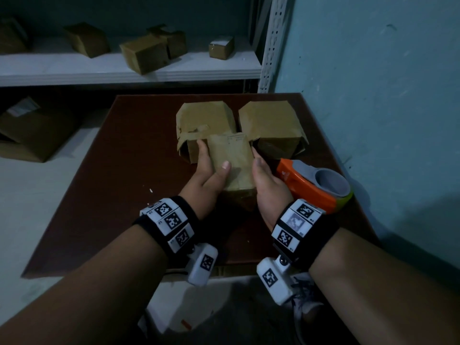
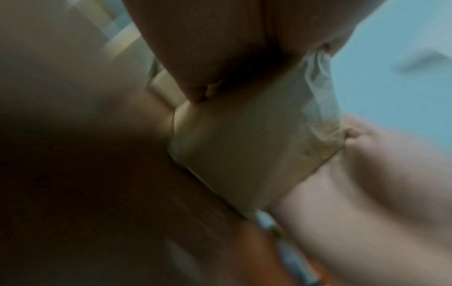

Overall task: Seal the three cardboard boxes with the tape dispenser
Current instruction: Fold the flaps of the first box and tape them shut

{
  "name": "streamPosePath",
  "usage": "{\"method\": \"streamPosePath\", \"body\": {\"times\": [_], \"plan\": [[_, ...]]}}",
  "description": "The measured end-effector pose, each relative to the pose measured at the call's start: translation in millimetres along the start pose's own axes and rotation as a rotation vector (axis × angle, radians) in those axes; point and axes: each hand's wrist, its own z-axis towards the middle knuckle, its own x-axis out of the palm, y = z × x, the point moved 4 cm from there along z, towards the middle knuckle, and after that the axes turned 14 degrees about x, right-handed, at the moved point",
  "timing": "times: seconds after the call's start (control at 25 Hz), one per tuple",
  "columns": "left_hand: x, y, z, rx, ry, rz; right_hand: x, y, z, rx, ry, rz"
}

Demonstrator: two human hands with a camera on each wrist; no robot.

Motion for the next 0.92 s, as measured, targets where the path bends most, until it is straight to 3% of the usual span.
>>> {"method": "streamPosePath", "body": {"times": [0.12, 0.32, 0.56, 0.92], "plan": [[8.4, 4.8, -3.9, -0.052, -0.134, -0.048, -1.6, -2.7, -0.3, -0.069, -0.015, -0.031], [10.5, 8.3, -1.2, -0.046, -0.172, -0.117, -1.5, -9.4, 3.3, -0.102, 0.126, -0.041], [4.7, 12.2, 1.9, -0.043, -0.115, -0.106, -4.6, -19.5, 13.2, -0.117, 0.282, -0.147], [1.8, 15.7, 5.9, -0.026, -0.101, -0.043, -12.1, -17.5, 10.9, -0.158, 0.385, -0.26]]}}
